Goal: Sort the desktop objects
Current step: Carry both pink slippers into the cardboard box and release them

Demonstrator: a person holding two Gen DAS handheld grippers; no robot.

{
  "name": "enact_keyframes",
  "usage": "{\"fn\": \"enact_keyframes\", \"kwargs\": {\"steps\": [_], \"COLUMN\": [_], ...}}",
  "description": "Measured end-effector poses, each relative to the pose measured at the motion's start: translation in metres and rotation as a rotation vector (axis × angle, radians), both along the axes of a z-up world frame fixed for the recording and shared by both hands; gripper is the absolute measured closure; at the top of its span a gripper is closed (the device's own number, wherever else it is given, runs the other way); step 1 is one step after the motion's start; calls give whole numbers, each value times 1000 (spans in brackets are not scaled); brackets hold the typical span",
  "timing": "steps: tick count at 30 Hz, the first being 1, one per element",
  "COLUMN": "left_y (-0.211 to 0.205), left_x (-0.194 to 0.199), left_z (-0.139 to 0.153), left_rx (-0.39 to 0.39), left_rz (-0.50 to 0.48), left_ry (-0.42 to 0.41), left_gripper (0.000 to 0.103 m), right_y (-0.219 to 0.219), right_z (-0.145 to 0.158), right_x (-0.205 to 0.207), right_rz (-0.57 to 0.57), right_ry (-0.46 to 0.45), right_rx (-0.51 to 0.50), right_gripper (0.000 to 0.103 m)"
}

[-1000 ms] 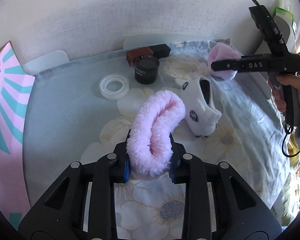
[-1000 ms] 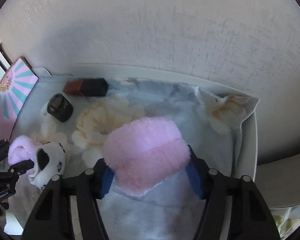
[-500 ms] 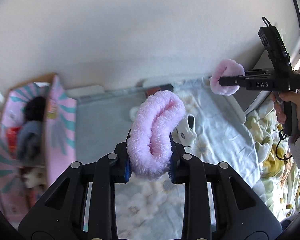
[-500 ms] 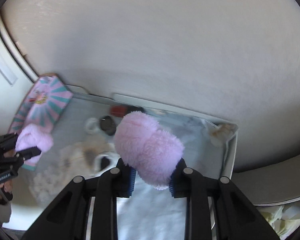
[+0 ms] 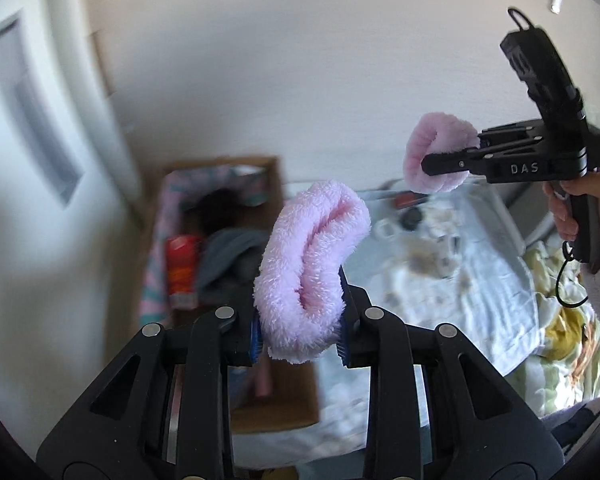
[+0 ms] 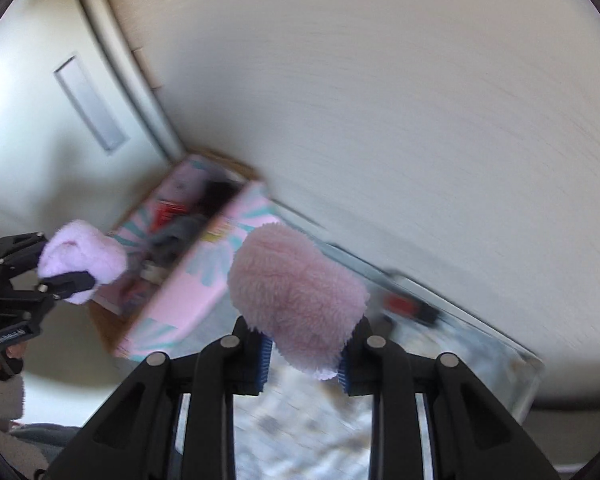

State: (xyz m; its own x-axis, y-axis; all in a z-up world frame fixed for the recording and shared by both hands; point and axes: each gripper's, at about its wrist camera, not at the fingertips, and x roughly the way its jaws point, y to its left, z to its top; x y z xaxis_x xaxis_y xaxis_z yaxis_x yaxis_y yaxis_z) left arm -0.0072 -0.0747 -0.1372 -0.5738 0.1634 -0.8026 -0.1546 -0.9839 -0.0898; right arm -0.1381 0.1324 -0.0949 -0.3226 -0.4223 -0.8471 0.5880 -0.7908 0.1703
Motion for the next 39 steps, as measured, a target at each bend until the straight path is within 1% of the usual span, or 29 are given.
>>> {"fn": "enact_keyframes", "kwargs": {"steps": [3, 7, 9, 12, 15, 18, 22, 28, 30, 31, 32, 33, 34, 35, 36, 37, 38, 39], "left_y": [-32, -56, -67, -76, -82, -85, -87, -89, -88, -87, -86, -83, -81, -78, -77, -75, -75, -75], "left_x": [7, 15, 16, 22, 19, 17, 13, 7, 6, 5, 4, 3, 3, 3, 3, 3, 3, 2], "left_z": [-10, -26, -36, -46, -55, -59, -64, -68, -69, -70, -70, -69, -68, -67, -65, -62, -61, -60], "left_rx": [18, 21, 27, 32, 23, 31, 34, 21, 25, 30, 26, 4, -11, -19, -19, -11, 0, 8], "left_rz": [40, 73, 84, 85, 86, 83, 77, 80, 80, 72, 63, 62, 64, 62, 58, 58, 61, 63], "left_ry": [-22, -54, -76, -96, -110, -117, -125, -142, -148, -155, -162, -158, -149, -140, -122, -103, -95, -96], "left_gripper": [78, 78, 78, 78, 78, 78, 78, 78, 78, 75, 65, 55, 20, 3, 0, 0, 0, 0], "right_y": [-48, -107, -139, -170, -194, -201, -205, -207, -208, -209, -211, -213, -214, -214, -215, -214, -212, -209], "right_z": [-7, -23, -36, -49, -62, -70, -74, -75, -72, -73, -74, -75, -74, -74, -74, -74, -72, -71], "right_x": [-4, -5, -6, -4, -2, -1, -7, -14, -15, -15, -15, -15, -12, -11, -11, -12, -14, -16], "right_rz": [67, 141, 177, 211, 233, 242, 246, 252, 265, 276, 292, 311, 321, 330, 333, 328, 319, 313], "right_ry": [-23, -76, -113, -153, -180, -197, -207, -218, -219, -224, -238, -246, -243, -236, -233, -229, -218, -211], "right_rx": [4, 2, 17, 38, 63, 76, 91, 96, 99, 104, 107, 111, 115, 127, 145, 157, 156, 142], "right_gripper": [79, 79, 79, 79, 79, 79, 79, 78, 76, 74, 71, 64, 57, 54, 46, 33, 24, 6]}}
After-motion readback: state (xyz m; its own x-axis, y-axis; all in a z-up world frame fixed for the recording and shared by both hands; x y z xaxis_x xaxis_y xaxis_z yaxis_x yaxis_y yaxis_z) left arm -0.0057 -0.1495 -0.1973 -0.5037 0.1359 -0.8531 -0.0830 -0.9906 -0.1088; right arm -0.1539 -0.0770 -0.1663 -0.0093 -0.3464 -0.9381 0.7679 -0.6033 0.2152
